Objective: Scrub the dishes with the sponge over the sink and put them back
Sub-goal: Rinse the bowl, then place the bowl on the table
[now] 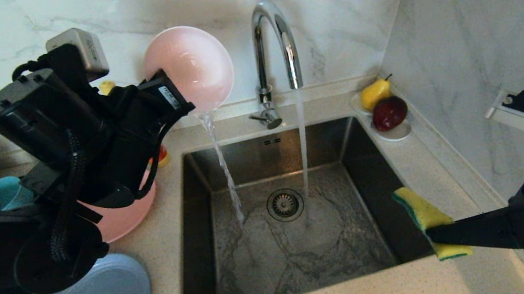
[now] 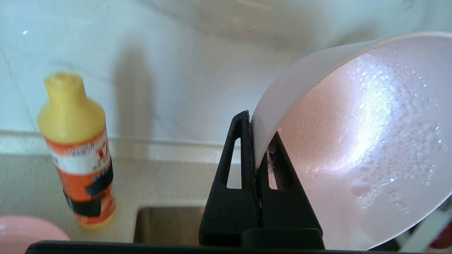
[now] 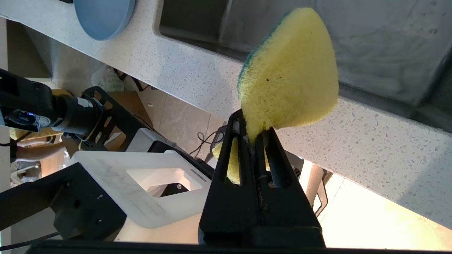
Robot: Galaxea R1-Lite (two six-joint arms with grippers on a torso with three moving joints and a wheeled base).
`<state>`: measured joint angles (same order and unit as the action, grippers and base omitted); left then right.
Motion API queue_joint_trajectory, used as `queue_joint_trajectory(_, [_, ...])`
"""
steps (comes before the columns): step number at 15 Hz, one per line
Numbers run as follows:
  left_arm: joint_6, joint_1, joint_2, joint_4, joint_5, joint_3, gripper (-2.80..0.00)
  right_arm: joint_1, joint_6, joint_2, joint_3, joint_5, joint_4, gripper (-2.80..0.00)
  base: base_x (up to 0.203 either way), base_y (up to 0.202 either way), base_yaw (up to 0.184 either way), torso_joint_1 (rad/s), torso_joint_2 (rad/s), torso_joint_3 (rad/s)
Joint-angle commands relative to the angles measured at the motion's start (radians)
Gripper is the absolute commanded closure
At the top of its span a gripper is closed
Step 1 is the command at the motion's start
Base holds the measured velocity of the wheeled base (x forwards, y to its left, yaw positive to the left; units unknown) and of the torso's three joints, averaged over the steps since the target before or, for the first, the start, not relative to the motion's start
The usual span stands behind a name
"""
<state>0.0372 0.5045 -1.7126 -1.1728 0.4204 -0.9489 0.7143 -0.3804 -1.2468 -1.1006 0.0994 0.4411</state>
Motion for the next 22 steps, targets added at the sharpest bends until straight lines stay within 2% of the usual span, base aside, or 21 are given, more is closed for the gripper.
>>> queue_joint_trajectory(1, [-0.002, 0.000, 0.048, -0.013, -0.027, 0.008, 0.00, 0.001, -0.003, -0.001, 0.008, 0.001, 0.004, 0.00, 0.000, 0.000, 0.000, 0.000, 0.00, 0.000])
queue_joint_trajectory(5, [-0.019, 0.000, 0.068, -0.035, -0.052, 0.012, 0.00, 0.001, -0.003, 0.007, 0.032, 0.002, 0.002, 0.00, 0.000, 0.000, 0.000, 0.000, 0.00, 0.000])
queue_joint_trajectory(7, [-0.035, 0.000, 0.093, -0.080, -0.078, 0.021, 0.00, -0.001, -0.002, 0.009, 0.053, 0.014, 0.001, 0.00, 0.000, 0.000, 0.000, 0.000, 0.00, 0.000])
queue_joint_trajectory(12, [-0.037, 0.000, 0.102, -0.070, -0.098, 0.025, 0.00, -0.001, -0.002, 0.017, 0.044, 0.014, 0.001, 0.00, 0.000, 0.000, 0.000, 0.000, 0.00, 0.000])
queue_joint_trajectory(14, [-0.045, -0.005, 0.112, -0.020, -0.094, 0.032, 0.00, -0.002, -0.004, 0.024, 0.047, 0.013, 0.003, 0.00, 0.000, 0.000, 0.000, 0.000, 0.00, 0.000])
queue_joint_trajectory(15, [-0.045, -0.010, 0.128, 0.081, -0.084, 0.029, 0.00, -0.002, -0.002, 0.033, 0.045, 0.013, 0.004, 0.00, 0.000, 0.000, 0.000, 0.000, 0.00, 0.000])
queue_joint_trajectory(17, [-0.030, -0.033, 0.183, 0.476, -0.053, -0.003, 0.00, -0.004, -0.002, 0.045, 0.044, 0.008, 0.005, 0.00, 0.000, 0.000, 0.000, 0.000, 0.00, 0.000])
queue_joint_trajectory(19, [0.007, -0.088, 0.249, 0.840, -0.037, -0.072, 0.00, -0.012, -0.002, 0.037, 0.051, 0.006, 0.002, 0.00, 0.000, 0.000, 0.000, 0.000, 0.00, 0.000])
queue_joint_trajectory(20, [0.038, -0.125, 0.273, 1.008, -0.034, -0.122, 0.00, -0.019, 0.000, 0.035, 0.050, 0.007, 0.002, 0.00, 0.000, 0.000, 0.000, 0.000, 0.00, 0.000])
queue_joint_trajectory(22, [0.151, -0.233, 0.302, 1.339, -0.046, -0.261, 0.00, -0.027, 0.002, 0.030, 0.045, 0.011, 0.001, 0.00, 0.000, 0.000, 0.000, 0.000, 0.00, 0.000])
